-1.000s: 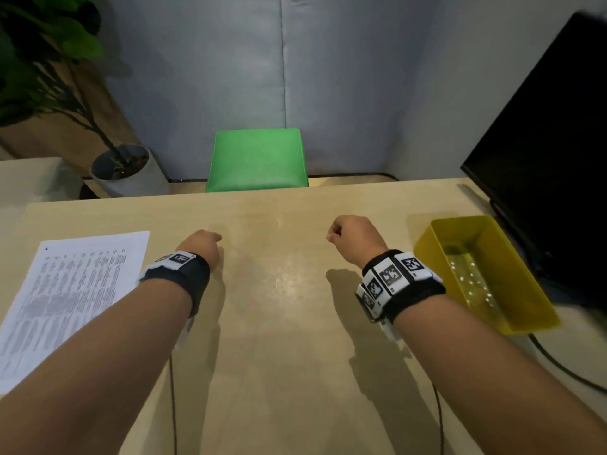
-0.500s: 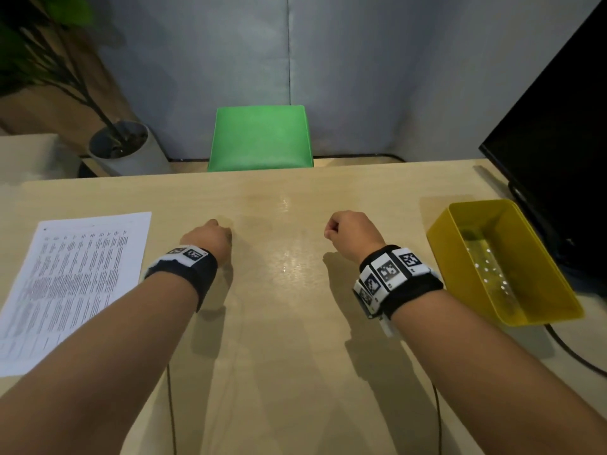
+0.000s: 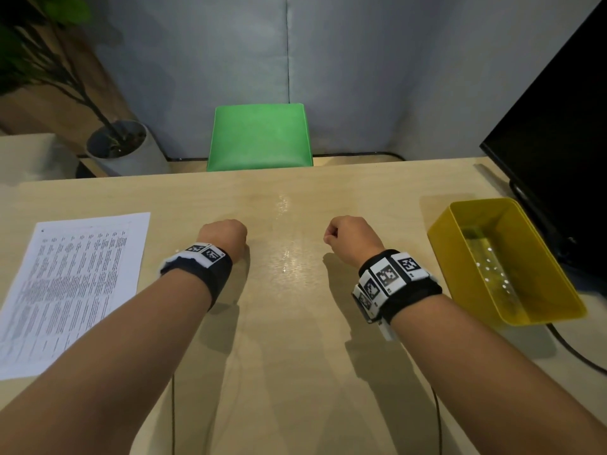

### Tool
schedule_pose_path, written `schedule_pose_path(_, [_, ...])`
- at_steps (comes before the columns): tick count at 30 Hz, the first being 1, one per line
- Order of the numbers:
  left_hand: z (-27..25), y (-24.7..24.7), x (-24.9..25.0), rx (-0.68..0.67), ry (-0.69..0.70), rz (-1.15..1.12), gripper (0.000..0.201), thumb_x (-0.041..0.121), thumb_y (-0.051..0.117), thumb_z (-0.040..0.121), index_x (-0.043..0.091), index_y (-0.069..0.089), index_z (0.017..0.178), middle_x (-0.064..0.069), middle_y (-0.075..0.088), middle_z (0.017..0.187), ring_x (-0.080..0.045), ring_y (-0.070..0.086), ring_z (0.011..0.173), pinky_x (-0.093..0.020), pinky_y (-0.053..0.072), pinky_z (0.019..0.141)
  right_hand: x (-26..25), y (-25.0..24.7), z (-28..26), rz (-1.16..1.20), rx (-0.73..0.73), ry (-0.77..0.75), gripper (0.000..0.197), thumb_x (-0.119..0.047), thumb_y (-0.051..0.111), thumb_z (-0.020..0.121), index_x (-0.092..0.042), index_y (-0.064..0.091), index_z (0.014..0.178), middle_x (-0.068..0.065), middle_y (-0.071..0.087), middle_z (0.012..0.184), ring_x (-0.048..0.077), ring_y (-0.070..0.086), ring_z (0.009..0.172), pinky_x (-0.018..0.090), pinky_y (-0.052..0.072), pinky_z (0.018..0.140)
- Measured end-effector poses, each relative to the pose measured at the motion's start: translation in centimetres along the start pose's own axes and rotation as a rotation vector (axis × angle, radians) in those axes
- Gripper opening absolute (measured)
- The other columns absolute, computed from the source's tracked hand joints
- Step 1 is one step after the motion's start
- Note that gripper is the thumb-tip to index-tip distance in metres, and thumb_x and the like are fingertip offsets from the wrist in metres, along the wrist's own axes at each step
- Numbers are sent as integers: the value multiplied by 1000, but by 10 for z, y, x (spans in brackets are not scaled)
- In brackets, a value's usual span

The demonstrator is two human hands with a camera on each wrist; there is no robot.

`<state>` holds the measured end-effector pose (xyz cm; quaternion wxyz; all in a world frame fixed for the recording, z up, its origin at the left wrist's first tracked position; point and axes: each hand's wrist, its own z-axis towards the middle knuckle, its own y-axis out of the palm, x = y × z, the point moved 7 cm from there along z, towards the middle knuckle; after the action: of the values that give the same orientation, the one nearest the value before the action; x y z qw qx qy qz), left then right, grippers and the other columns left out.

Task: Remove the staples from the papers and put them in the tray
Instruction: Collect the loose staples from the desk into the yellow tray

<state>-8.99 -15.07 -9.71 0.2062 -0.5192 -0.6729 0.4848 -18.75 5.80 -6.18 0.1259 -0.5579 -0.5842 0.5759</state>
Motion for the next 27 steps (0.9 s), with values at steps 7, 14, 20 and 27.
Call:
schedule_pose_path(7, [-5,1,4,-8,9,8,23,21,47,94,8,65,104,-11,62,107,-30,62,96,-34,45,73,8,-14,-8,-1,18,-4,15,-12,53,93,-10,67,95,6,67,98,22,61,87,30,48,75])
schedule_pose_path(14, [-20,10,22,-116,-58,-38,32,32,66,79,13,62,105,-6,62,111,-28,61,102,-35,45,87,38,-72,-27,16,156,23,16,-13,51,92,-12,66,96,4,65,98,22,60,93,35,51,82])
schedule_pose_path(20, [-34,-63,101,127,87,-366,30,28,43,92,5,54,109,-17,57,116,-35,58,100,-38,44,80,94,-127,-47,51,309,147,12,-12,55,90,-13,66,89,6,67,95,24,61,91,37,54,79])
schedule_pose_path(27, [-78,-146,231,273,390,-615,28,25,38,95,5,52,107,-18,53,114,-38,54,101,-42,42,85,154,-147,-79,41,375,280,9,-16,57,91,-21,62,85,3,65,90,20,61,86,33,52,70])
